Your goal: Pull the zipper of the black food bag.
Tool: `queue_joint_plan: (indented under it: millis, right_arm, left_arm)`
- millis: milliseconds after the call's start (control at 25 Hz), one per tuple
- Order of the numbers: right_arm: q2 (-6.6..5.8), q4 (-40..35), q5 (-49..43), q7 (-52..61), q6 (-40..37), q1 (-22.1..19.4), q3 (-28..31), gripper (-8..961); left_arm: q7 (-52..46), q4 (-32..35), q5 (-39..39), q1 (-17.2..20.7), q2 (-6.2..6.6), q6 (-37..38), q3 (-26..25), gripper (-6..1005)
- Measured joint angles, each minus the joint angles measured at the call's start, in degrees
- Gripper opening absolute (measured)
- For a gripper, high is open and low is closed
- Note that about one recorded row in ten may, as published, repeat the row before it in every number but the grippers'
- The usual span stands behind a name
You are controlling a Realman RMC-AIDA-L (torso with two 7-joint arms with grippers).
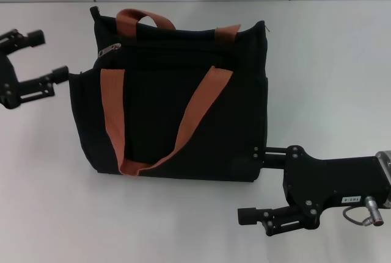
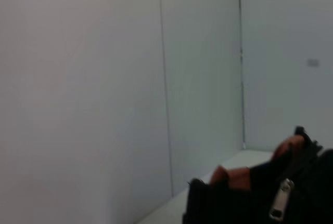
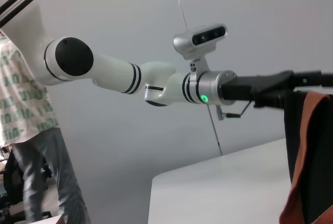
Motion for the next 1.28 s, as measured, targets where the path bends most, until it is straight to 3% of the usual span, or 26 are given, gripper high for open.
queue_joint_plan:
  millis: [80, 280, 640, 960, 1160, 1280]
  right_arm:
    - [0.0, 0.0, 0.0, 0.0, -0.1, 0.1, 0.0, 799]
    - [-0.01, 0.0, 0.0, 0.2, -0.1, 0.3, 0.0, 796]
    - [-0.01, 0.0, 0.0, 0.5, -0.2, 0.4, 0.0, 791]
    - [-0.01, 0.0, 0.5, 0.5, -0.2, 0.6, 0.0, 786]
    - [0.0, 0.0, 0.8, 0.6, -0.2, 0.6, 0.1, 784]
    - [-0.01, 0.0, 0.9, 0.6, -0.2, 0.6, 0.1, 782]
  left_arm:
    - [0.0, 0.0, 0.0, 0.0, 0.0, 0.0, 0.0, 829]
    - [0.5, -0.3, 6.1, -2.6, -1.74, -3.0, 0.3, 829]
    - [1.1, 0.0, 6.7, -4.3, -2.54, -7.0, 3.1, 830]
    - [3.8, 0.1, 6.7, -5.1, -3.24, -9.4, 3.7, 758]
    - [3.9, 0.1, 6.4, -5.1, -3.3, -9.3, 3.6, 473]
    - [3.9, 0.1, 6.4, -5.1, -3.3, -9.2, 3.7, 416]
